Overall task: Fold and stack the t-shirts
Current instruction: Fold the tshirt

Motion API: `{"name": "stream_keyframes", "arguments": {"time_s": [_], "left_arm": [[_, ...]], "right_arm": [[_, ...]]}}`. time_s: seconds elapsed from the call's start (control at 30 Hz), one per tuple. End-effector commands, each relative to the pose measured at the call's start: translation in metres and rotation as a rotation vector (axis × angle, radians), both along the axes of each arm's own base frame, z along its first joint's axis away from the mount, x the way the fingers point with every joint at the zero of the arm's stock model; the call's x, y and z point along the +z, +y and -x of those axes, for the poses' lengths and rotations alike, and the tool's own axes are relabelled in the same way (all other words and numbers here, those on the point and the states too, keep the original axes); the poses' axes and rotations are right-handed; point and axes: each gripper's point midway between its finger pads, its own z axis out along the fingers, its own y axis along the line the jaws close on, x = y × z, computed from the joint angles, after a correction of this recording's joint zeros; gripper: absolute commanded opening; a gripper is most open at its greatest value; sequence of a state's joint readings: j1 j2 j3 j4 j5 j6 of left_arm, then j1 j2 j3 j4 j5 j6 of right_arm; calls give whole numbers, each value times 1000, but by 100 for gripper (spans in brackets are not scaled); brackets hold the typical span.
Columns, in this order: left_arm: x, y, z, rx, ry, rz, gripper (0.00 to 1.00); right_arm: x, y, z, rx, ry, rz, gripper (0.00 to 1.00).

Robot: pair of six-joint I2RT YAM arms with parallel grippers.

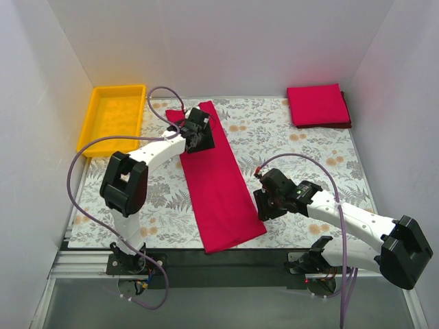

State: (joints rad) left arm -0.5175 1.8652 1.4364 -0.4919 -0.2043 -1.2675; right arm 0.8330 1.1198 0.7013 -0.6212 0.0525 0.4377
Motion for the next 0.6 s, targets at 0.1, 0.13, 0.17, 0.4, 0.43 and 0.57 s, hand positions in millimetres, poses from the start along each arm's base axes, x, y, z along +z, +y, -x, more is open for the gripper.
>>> {"name": "stream_keyframes", "arguments": {"time_s": [0.1,0.13,0.17,0.4,0.43,0.57], "left_arm": [[-49,9,-15,55,51,-75,53],[-53,8,-17,53,55,-78,52],[-59,8,-18,49,63,-88,51],[-94,12,-38,32,85,-177,45],[-102,16,-40,34,91,-197,45],[-107,25,-57,34,78,-229,46]], "right_arm": [[-4,4,2,15,-1,-32,49],[-5,3,2,12,1,-30,49],[-5,3,2,14,4,-33,49],[-7,8,-3,5,-7,-43,48],[-7,9,-4,4,-16,-45,48],[-7,12,-10,-6,-23,-43,48]]}}
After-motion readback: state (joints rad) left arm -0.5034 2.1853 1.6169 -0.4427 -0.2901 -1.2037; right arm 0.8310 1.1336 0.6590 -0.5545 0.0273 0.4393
